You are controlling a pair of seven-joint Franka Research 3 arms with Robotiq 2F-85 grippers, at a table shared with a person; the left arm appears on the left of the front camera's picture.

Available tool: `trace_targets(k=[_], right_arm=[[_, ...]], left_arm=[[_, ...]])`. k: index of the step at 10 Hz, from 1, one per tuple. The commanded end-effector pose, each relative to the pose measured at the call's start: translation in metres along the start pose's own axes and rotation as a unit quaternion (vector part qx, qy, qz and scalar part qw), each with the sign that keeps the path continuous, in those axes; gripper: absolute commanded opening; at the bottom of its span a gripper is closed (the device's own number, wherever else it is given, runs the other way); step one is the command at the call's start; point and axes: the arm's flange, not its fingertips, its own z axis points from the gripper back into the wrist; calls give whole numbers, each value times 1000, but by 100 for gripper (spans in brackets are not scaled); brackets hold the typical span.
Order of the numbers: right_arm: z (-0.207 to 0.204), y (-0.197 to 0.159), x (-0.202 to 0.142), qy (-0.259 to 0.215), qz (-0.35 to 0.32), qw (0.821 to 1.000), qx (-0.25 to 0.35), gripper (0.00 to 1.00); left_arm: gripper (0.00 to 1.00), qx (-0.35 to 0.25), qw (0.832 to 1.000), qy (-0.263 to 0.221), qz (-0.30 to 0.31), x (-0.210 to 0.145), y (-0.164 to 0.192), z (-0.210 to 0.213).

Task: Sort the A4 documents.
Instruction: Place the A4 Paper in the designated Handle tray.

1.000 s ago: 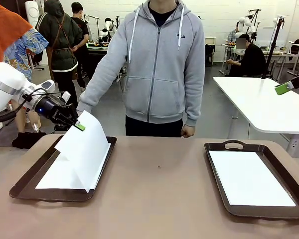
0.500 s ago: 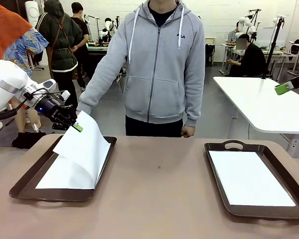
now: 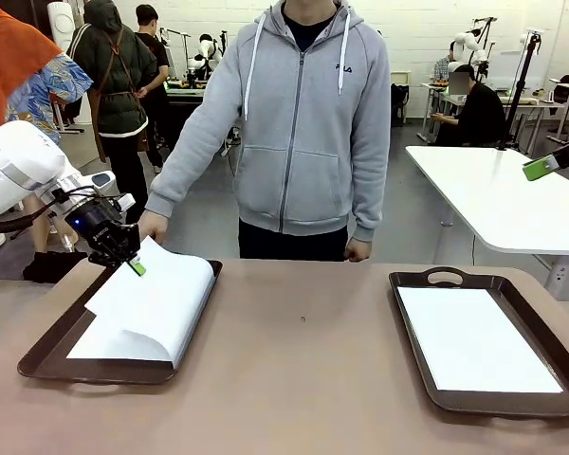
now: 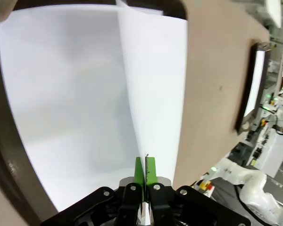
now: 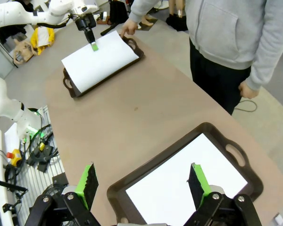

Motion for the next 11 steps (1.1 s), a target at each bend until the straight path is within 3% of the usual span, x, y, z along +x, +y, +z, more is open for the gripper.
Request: trace_targets(k=[1,3,11], right_arm=[[-1,1,-1,2,-1,1000,1,100],[-1,1,-1,2,-1,1000,1,100],[-1,1,-1,2,-1,1000,1,100]], left_arm=[[1,60,998,22,6,7,-5,6],[1,104,994,19,10,8,-3,8],[1,123,991,-42,37,9,26,-16]])
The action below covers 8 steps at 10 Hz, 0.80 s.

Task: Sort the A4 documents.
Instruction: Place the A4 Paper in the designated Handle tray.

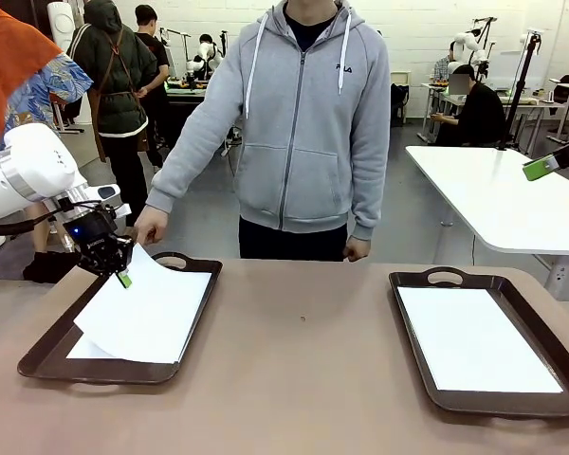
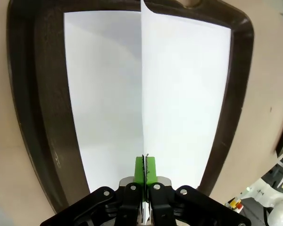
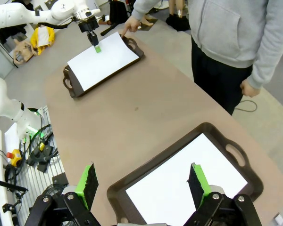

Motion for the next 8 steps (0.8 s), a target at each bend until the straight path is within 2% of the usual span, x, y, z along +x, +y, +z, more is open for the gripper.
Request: trace_targets(k=[1,3,8], right_arm=[[-1,1,-1,2,-1,1000,1,100],[-1,1,-1,2,-1,1000,1,100],[-1,1,-1,2,-1,1000,1,100]], left_arm=[[1,13,999,-23,28,-1,6,-8],[1,34,999,-24,30,-1,12,-13],[1,30,999,-22,11,7,9,-23]])
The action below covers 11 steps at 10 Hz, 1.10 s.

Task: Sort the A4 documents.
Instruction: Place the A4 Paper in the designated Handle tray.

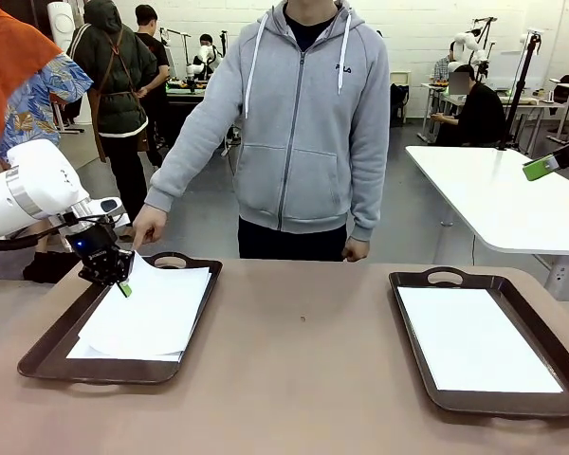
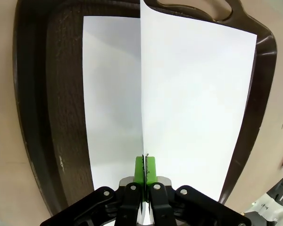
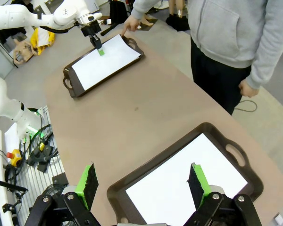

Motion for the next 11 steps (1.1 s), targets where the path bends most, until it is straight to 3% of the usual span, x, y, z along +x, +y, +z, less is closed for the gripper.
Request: trace_targets(k=[1,2,3,4,5,6,7,8,9,10,11], right_arm=[[-1,1,-1,2,-1,1000,1,100],[-1,1,-1,2,-1,1000,1,100],[-1,1,-1,2,-1,1000,1,100],[-1,1,-1,2,-1,1000,1,100],[-1,1,-1,2,-1,1000,1,100],[-1,1,-1,2,-1,1000,1,100],[-1,1,-1,2,-1,1000,1,100],[-1,1,-1,2,-1,1000,1,100],[-1,1,-1,2,-1,1000,1,100],[-1,1,-1,2,-1,1000,1,100],[-1,1,-1,2,-1,1000,1,100]], left_arm=[[1,17,1000,5,-1,5,-1,3],[20,23,1000,7,-8,6,-2,7],[20,31,999,10,-9,6,-2,10],[40,40,999,12,-9,6,0,13],[23,50,999,18,-10,6,0,17],[59,55,998,26,-13,7,0,19],[43,63,997,29,-15,8,1,19],[78,66,997,28,-17,10,0,19],[62,67,997,27,-19,11,-1,19],[98,73,997,29,-18,12,-1,19],[82,78,996,29,-16,12,-2,19]])
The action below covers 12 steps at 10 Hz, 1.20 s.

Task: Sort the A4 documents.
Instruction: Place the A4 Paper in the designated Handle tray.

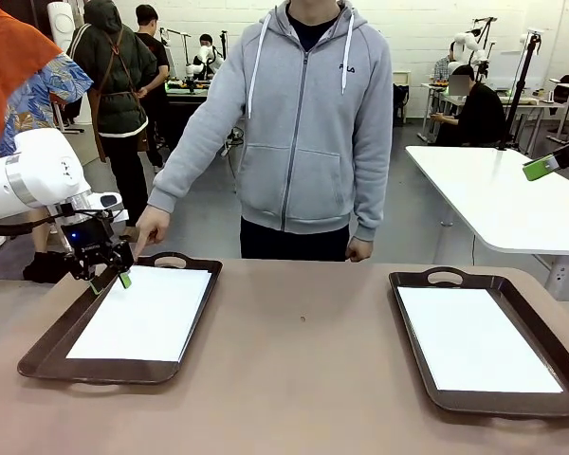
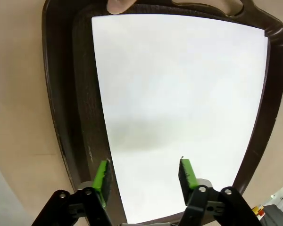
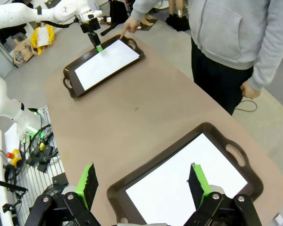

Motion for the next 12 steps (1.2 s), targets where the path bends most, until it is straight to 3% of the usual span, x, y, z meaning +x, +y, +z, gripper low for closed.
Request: trace_targets(k=[1,3,5,6,12], right_arm=[[-1,1,-1,2,-1,1000,1,100],[-1,1,-1,2,-1,1000,1,100],[-1,1,-1,2,-1,1000,1,100],[-1,1,-1,2,-1,1000,1,100],[-1,1,-1,2,-1,1000,1,100]], left_arm=[[100,23,1000,5,15,6,-3,3],[100,26,1000,2,16,6,-3,5],[100,30,999,-35,23,7,-4,8],[100,9,1000,-4,5,3,0,4],[100,9,1000,-4,5,3,0,4]])
